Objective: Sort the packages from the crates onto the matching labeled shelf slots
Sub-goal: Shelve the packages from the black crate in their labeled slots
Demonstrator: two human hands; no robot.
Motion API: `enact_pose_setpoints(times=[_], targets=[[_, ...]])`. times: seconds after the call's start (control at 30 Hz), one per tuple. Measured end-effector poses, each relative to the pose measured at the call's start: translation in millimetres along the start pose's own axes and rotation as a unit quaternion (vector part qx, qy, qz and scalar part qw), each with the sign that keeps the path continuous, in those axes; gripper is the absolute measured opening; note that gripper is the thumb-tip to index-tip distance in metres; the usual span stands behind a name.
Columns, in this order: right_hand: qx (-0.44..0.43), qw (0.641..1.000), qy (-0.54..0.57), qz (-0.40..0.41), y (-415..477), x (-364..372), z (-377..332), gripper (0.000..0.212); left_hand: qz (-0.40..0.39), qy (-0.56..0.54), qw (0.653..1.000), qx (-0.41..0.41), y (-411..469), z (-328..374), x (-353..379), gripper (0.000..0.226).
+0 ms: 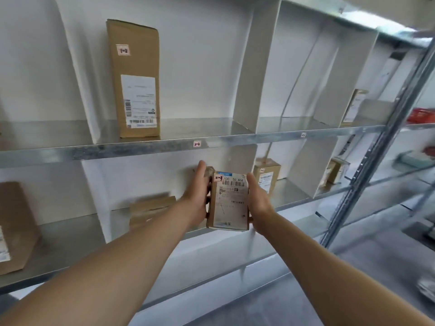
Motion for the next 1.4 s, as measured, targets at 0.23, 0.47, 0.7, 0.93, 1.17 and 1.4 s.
enact_pose_setpoints(times=[0.23, 0.47, 0.7, 0.93, 1.17, 1.4], targets=[[-0.018, 0.996, 0.039, 0.075, 25, -89, -17, 0.052, -0.087, 0.035, 0.995, 0.011, 36, 18, 103, 0.079], [-0.036, 0.986, 0.046, 0.154, 42, -150, -37, 0.054, -0.170, 0.042, 0.984, 0.011, 71, 35, 177, 0.086], [-0.047, 0.978, 0.056, 0.195, 66, -187, -53, 0.062, -0.221, 0.056, 0.974, 0.007, 93, 52, 225, 0.084], [-0.064, 0.974, 0.059, 0.210, 102, -222, -76, 0.059, -0.241, 0.039, 0.970, 0.018, 132, 71, 265, 0.086], [-0.110, 0.972, 0.068, 0.194, 164, -253, -120, 0.059, -0.221, 0.046, 0.972, 0.070, 170, 119, 301, 0.087], [-0.164, 0.976, 0.079, 0.118, 234, -265, -164, 0.057, -0.129, 0.030, 0.983, 0.127, 203, 161, 312, 0.083]])
Point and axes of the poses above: each hand's wrist, its own y-axis towards the middle knuckle, its own x-axis out of the palm, z = x × y, the point moved 9 cm from there along y, towards the middle knuckle, and after that the axes turned 13 degrees about -y, right-handed, at the moved point
